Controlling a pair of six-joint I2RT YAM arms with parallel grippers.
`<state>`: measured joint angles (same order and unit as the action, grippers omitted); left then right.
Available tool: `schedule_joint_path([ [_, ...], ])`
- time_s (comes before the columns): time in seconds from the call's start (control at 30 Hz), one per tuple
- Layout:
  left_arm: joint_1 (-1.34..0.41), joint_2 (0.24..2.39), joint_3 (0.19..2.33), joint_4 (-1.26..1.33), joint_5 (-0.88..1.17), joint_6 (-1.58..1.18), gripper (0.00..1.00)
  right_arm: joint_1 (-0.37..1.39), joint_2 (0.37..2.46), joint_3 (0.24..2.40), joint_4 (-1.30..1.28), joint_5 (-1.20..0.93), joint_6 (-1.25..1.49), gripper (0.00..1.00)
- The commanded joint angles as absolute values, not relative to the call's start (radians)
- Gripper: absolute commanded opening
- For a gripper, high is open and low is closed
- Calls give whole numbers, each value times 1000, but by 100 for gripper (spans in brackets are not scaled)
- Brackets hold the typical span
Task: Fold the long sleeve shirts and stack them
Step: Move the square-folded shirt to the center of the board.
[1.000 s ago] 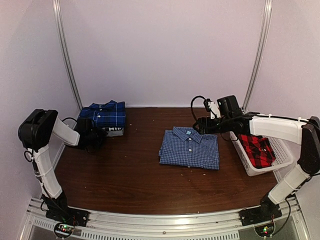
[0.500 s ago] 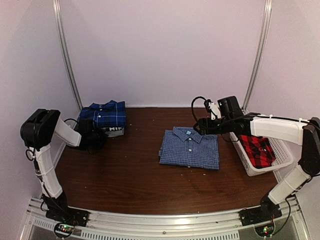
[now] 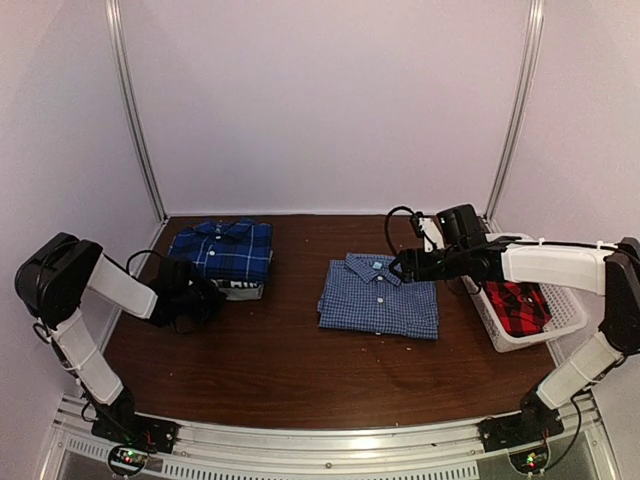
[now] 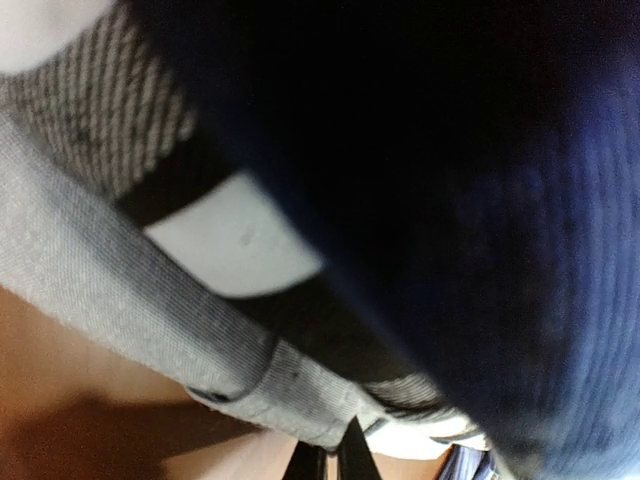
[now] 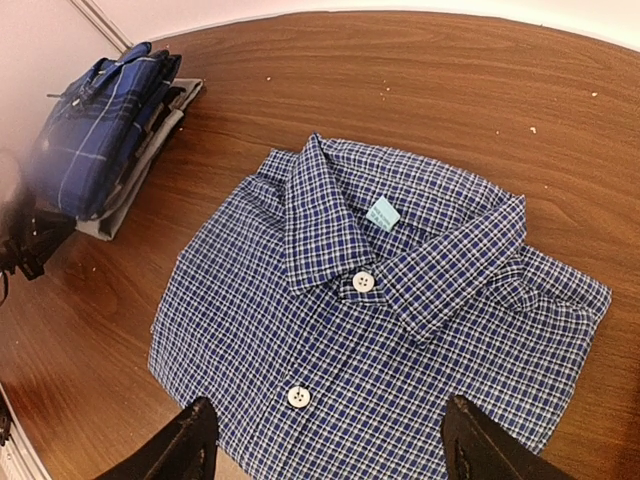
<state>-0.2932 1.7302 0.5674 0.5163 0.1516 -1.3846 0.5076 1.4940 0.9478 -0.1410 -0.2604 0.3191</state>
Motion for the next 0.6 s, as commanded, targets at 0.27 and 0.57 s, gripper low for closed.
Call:
schedule_joint_path([
  [0.27, -574, 1438, 306, 416, 16, -1563, 0, 534, 1474, 885, -64, -300, 350, 78],
  [0.57, -676, 1459, 321, 434, -19, -1607, 0, 554, 1498, 888, -58, -294, 354, 78],
])
